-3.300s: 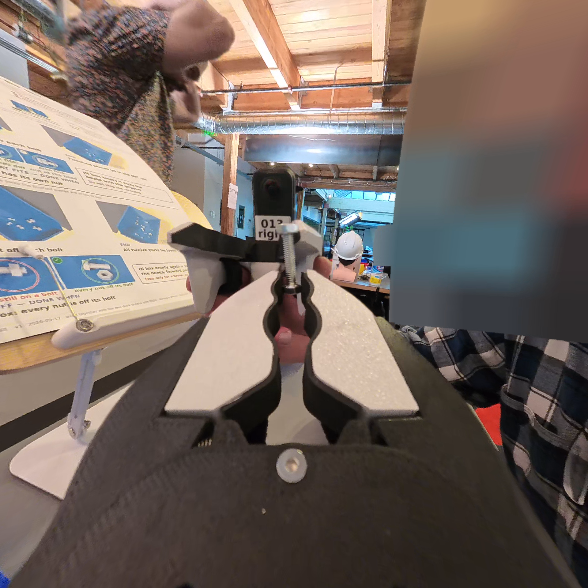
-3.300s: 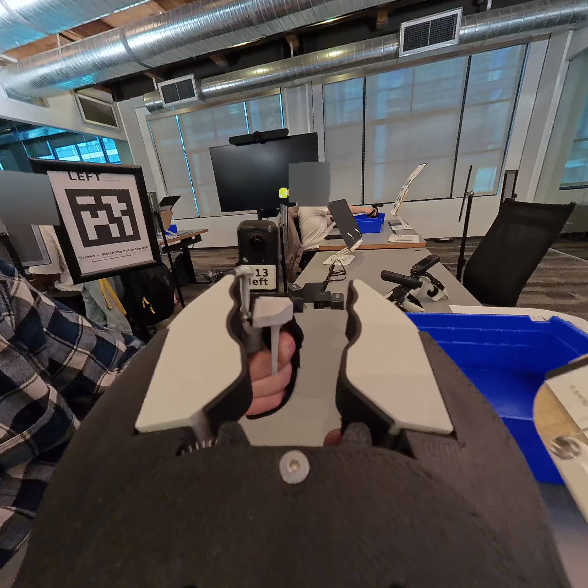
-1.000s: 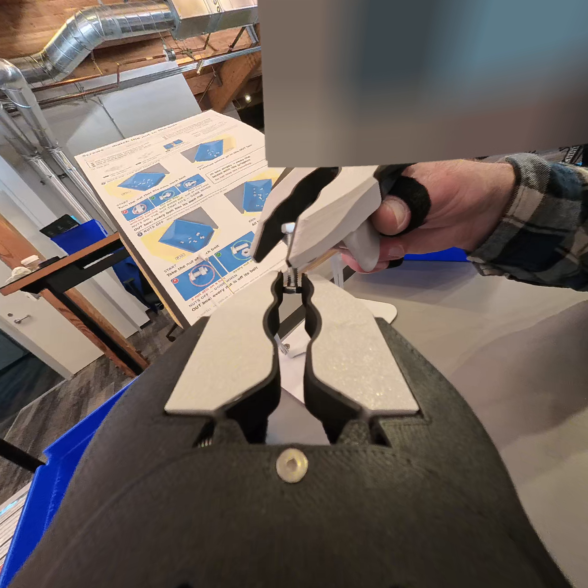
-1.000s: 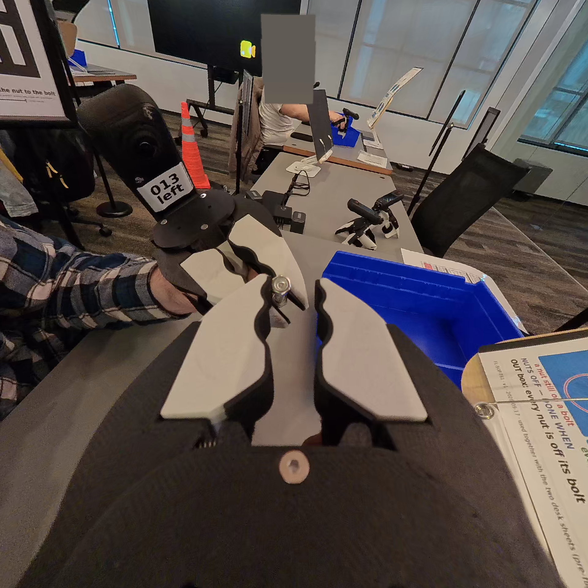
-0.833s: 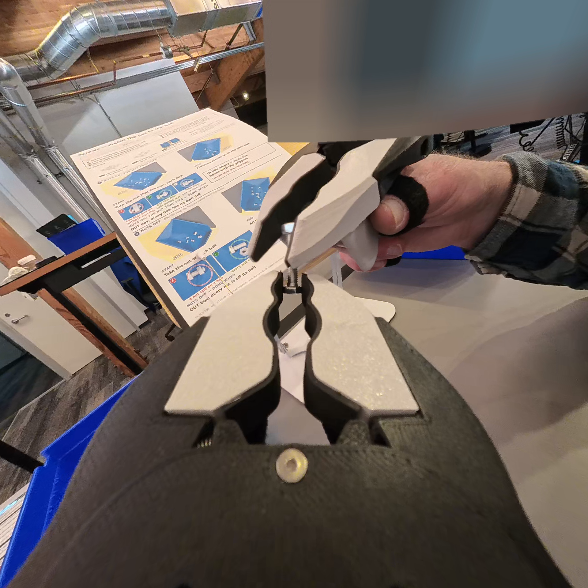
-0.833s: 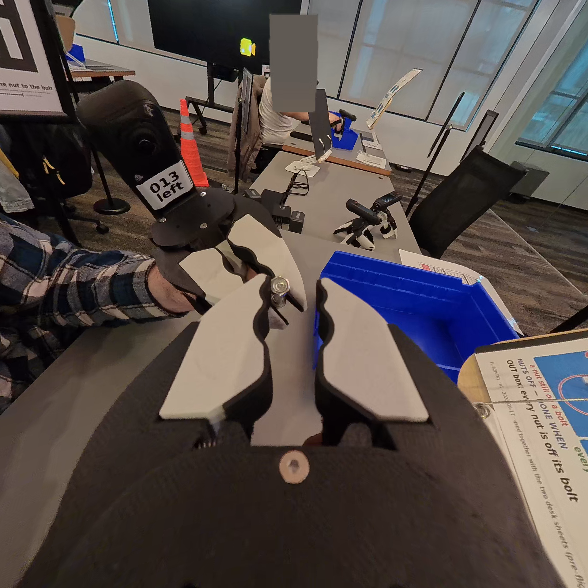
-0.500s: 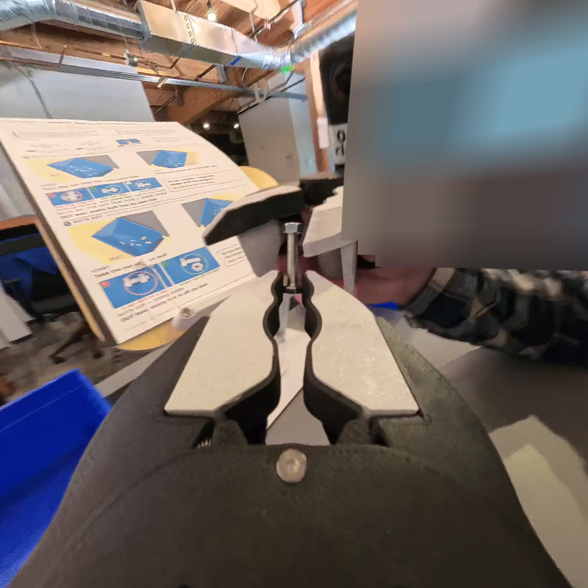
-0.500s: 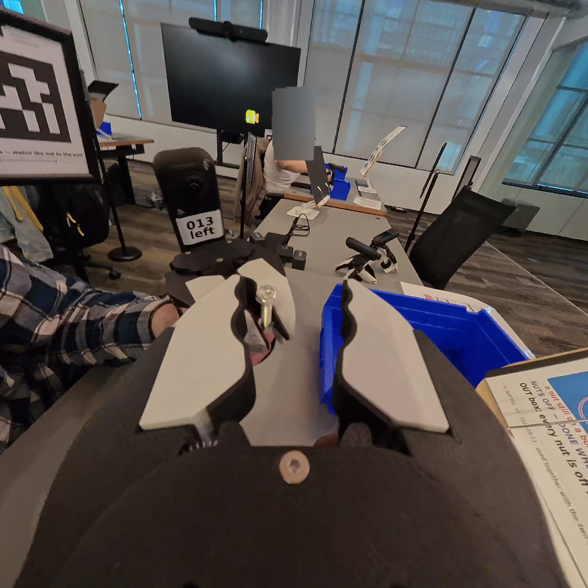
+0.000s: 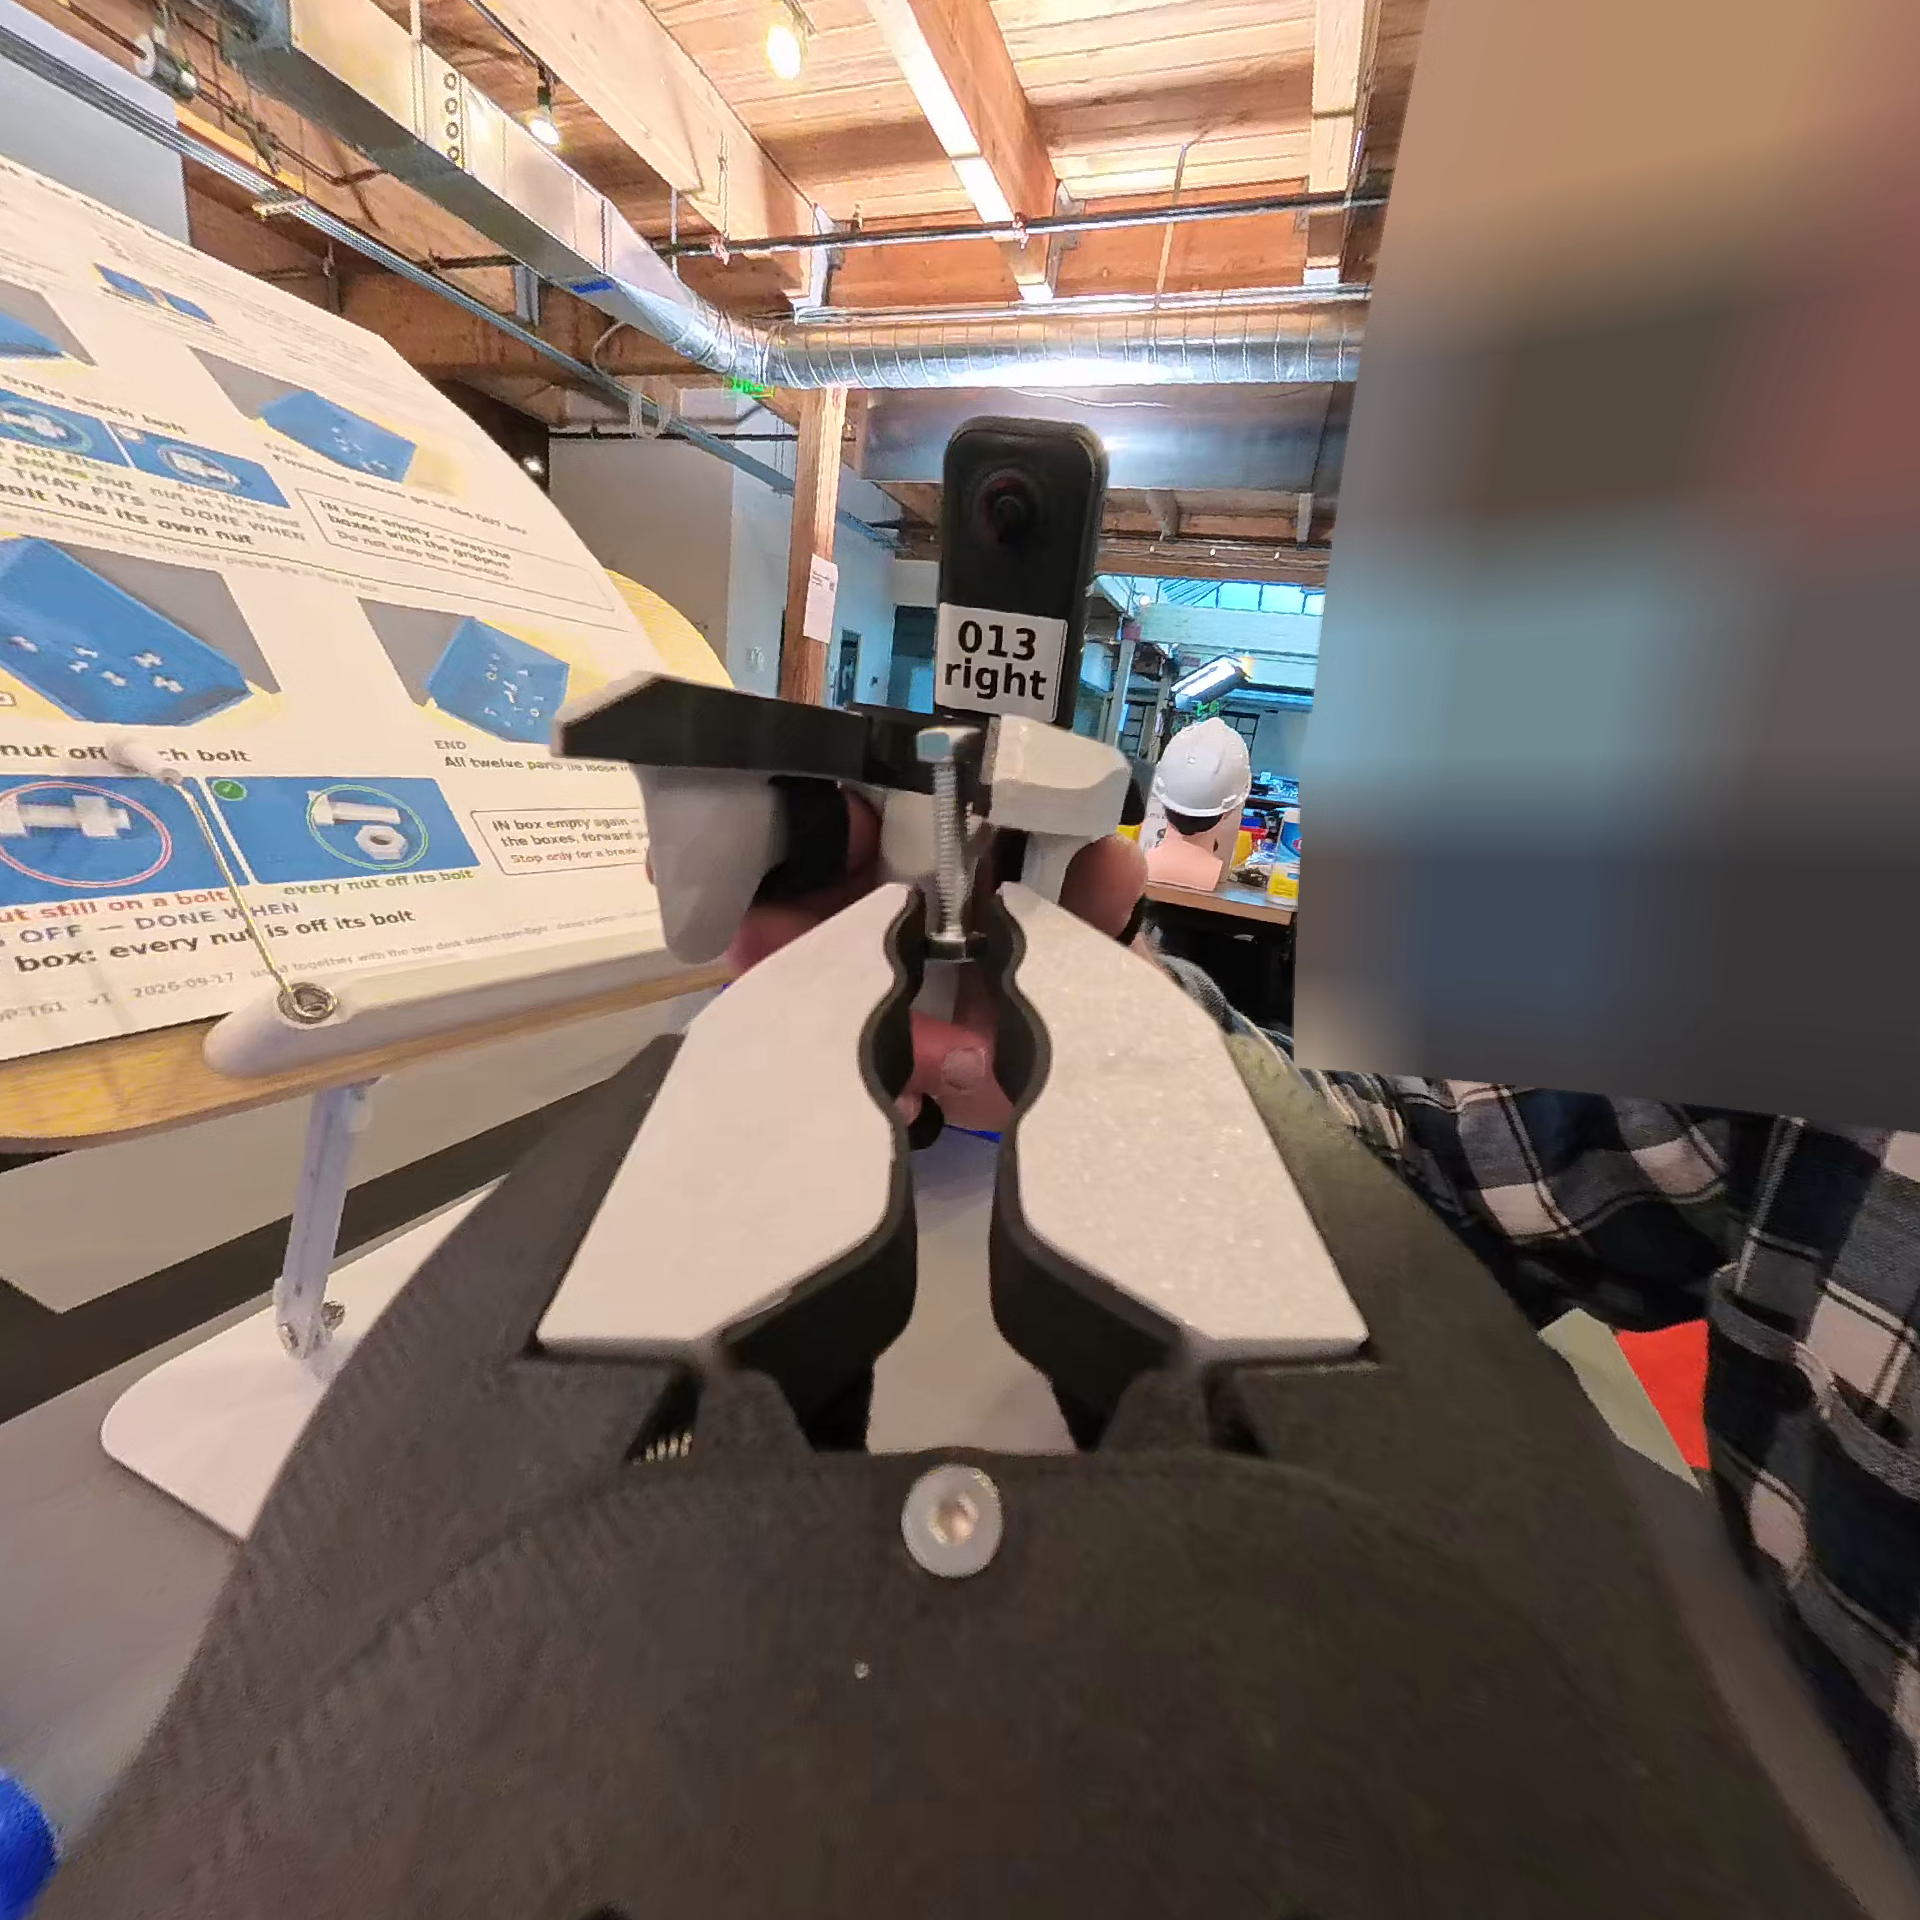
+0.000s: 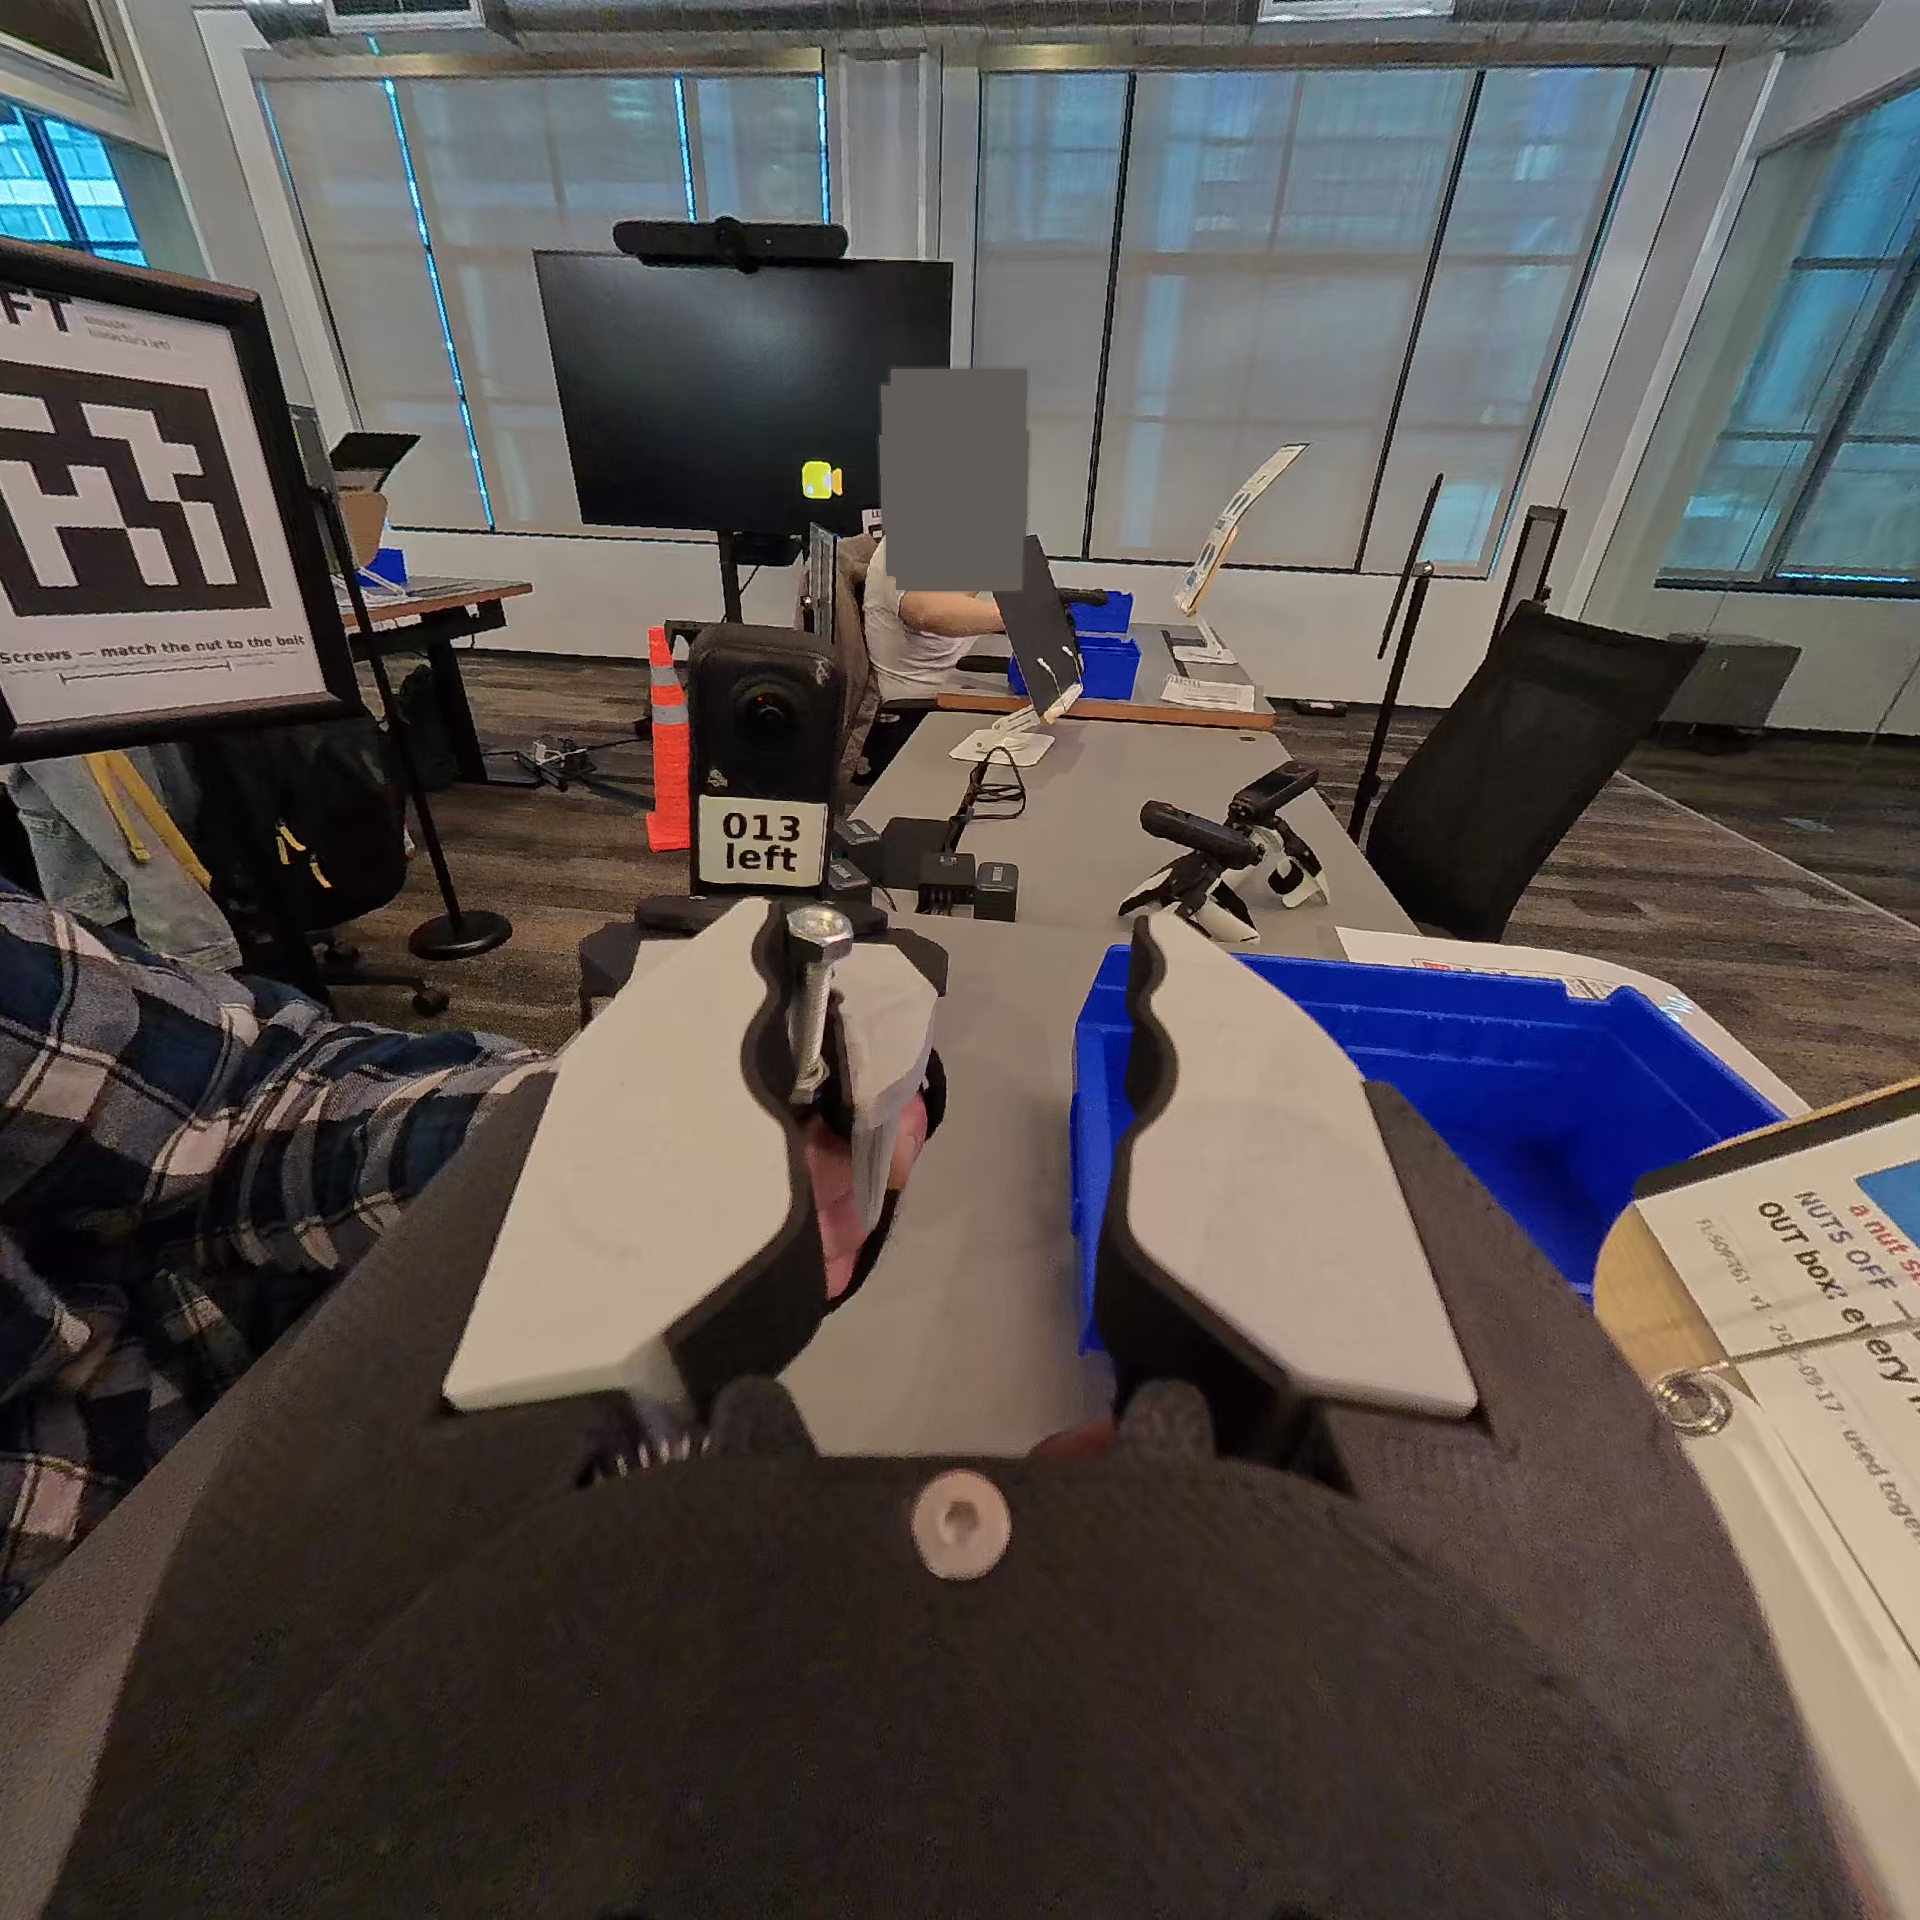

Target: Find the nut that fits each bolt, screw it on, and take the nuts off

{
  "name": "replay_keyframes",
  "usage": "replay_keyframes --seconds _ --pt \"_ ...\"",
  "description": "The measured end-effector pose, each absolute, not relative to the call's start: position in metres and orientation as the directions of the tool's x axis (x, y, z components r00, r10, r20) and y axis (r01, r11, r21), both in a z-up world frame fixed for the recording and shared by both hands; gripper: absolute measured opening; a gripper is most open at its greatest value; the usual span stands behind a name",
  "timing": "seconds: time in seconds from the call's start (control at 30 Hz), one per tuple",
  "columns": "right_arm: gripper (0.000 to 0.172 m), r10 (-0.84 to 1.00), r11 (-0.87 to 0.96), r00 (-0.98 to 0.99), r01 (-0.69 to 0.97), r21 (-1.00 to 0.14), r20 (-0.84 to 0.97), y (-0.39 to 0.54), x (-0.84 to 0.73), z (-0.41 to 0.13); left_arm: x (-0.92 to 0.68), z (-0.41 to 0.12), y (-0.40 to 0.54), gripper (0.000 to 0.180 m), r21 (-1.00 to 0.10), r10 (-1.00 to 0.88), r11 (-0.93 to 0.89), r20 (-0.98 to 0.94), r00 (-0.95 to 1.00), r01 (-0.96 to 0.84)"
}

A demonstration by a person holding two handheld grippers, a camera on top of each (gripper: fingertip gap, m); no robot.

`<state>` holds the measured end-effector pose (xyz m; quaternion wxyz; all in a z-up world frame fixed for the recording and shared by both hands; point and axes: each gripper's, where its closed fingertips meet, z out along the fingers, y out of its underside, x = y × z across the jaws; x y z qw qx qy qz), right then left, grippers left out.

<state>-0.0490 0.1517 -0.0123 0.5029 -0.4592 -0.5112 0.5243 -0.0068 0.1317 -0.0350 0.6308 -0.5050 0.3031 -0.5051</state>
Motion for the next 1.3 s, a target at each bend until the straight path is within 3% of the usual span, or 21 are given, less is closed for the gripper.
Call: replay_keyframes --seconds 0.4,0.63,1.03,1.3 --pt "0.063 0.997 0.033 -0.072 -0.045 -0.998 0.036 0.157 -0.043 -0.012 -0.014 -0.031 0.131 0.01 -0.927 -0.949 -0.043 0.154 0.273 0.374" --pt "0.059 0.993 0.059 -0.1 -0.034 -0.998 0.062 0.151 -0.042 -0.011 -0.014 -0.034 0.135 0.01 -0.955 -0.932 0.016 0.093 0.349 0.297" --pt "0.027 0.985 0.107 -0.143 0.058 -0.993 0.098 0.138 -0.047 -0.023 -0.01 -0.04 0.139 0.01 -0.982 -0.88 0.125 -0.044 0.473 0.141" --pt "0.022 0.982 0.098 -0.166 0.043 -0.994 0.09 0.134 -0.048 -0.022 -0.01 -0.04 0.141 0.01 -0.982 -0.883 0.12 -0.038 0.468 0.147"
